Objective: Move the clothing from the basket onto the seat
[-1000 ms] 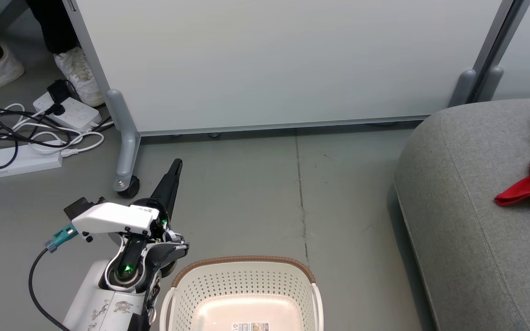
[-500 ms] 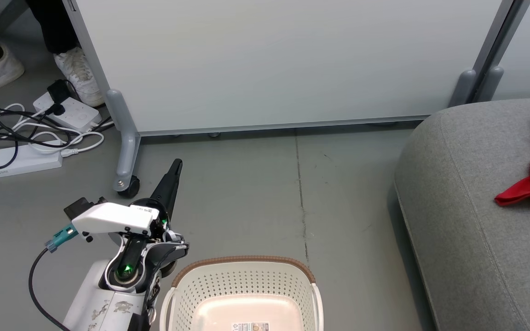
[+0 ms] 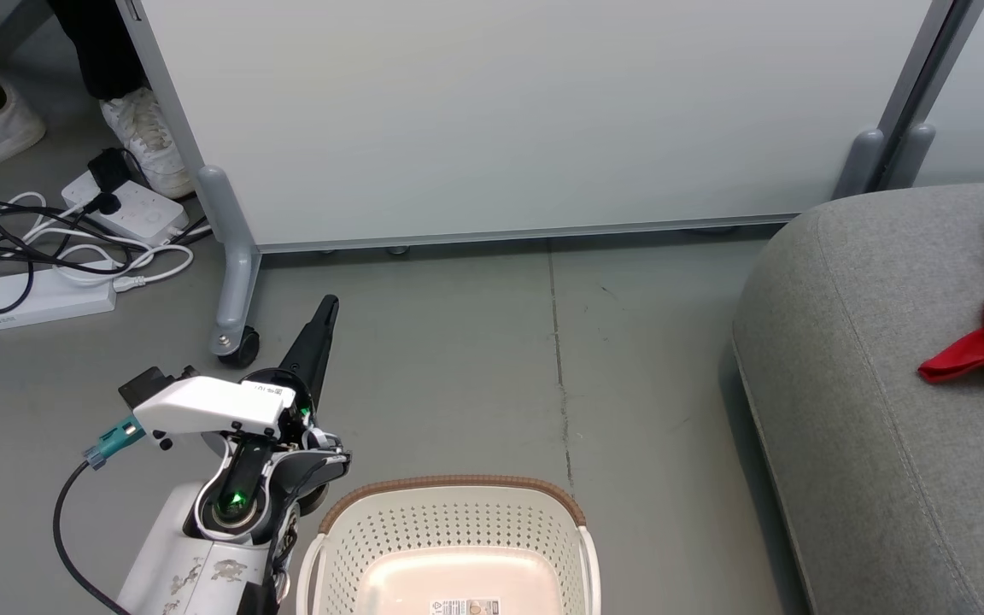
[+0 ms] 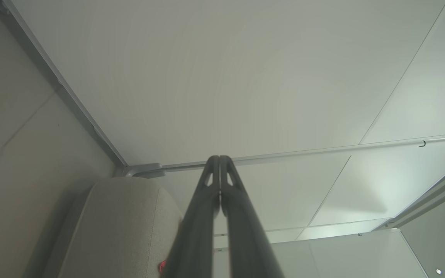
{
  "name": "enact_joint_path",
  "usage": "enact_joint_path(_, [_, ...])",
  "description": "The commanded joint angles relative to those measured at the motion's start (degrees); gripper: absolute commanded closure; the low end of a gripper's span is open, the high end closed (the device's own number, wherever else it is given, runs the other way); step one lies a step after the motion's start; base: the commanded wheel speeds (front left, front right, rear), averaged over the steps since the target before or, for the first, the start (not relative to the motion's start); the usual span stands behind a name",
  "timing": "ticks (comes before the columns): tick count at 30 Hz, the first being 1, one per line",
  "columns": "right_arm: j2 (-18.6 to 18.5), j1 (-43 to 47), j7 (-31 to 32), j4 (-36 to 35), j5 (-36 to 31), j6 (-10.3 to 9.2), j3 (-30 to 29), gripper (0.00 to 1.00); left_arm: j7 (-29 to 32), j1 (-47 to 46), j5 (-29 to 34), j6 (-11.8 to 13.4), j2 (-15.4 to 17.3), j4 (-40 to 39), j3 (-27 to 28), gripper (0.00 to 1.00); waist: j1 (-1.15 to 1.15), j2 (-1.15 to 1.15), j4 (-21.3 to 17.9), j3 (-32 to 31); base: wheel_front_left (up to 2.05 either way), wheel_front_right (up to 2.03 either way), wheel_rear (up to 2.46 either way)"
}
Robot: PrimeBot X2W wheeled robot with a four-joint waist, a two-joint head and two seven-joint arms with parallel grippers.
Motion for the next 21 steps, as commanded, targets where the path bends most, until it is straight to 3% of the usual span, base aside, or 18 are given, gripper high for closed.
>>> enact_joint_path(1, [-0.39,0.43,-0.33,-0.13,0.29,0.14,-0.01,1.0,-0.01,-0.75,0.07,-0.22,0.23,-0.06,0.2,1.0,0.0,0.0,0.0,0.0,0.0,0.0,0.0])
enact_joint_path(21, [-0.89,0.5,-0.85,-0.23,0.67,0.14,0.44,1.0,-0.02,-0.75,0.07,-0.22,0.23,-0.07,0.2,1.0,0.0,0.0,0.0,0.0,0.0,0.0,0.0])
